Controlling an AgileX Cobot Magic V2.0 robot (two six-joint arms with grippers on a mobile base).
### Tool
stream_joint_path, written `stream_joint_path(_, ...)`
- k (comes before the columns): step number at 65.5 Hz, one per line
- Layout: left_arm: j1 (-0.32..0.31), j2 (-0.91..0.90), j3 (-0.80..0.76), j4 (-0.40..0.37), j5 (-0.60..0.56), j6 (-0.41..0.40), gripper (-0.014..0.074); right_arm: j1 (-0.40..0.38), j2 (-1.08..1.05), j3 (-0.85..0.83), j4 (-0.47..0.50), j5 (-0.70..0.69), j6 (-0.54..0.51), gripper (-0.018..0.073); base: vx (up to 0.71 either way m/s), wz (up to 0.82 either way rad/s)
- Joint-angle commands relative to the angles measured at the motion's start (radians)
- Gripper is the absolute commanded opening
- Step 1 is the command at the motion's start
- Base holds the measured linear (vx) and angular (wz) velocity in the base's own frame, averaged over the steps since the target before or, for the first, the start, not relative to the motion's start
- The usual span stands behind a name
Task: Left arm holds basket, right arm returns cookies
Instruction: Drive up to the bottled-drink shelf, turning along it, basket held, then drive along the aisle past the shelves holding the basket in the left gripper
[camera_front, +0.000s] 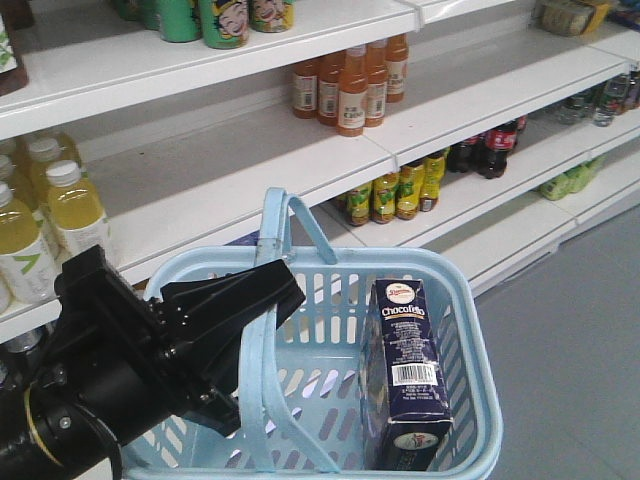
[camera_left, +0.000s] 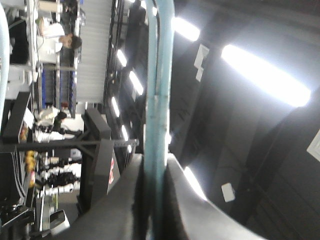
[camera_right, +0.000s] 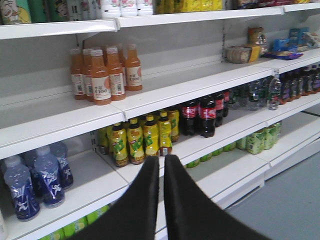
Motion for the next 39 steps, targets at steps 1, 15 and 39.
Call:
stream_joint_path(1, -0.007, -0.029, -0.028, -0.039, -0.122, 0.0, 0.0, -0.004, -0.013, 0.017, -0.001, -0.072, -0.007, -0.0006, -0.04, -0.44)
stream_joint_path(15, -0.007, -0.029, -0.028, -0.039, -0.122, 0.0, 0.0, -0.004, -0.013, 0.017, -0.001, -0.072, -0.007, -0.0006, -0.05, -0.45)
stream_joint_path(39, -0.007, -0.029, -0.028, -0.039, -0.122, 0.0, 0.0, -0.004, -0.013, 0.017, -0.001, -0.072, -0.007, -0.0006, -0.07, -0.5)
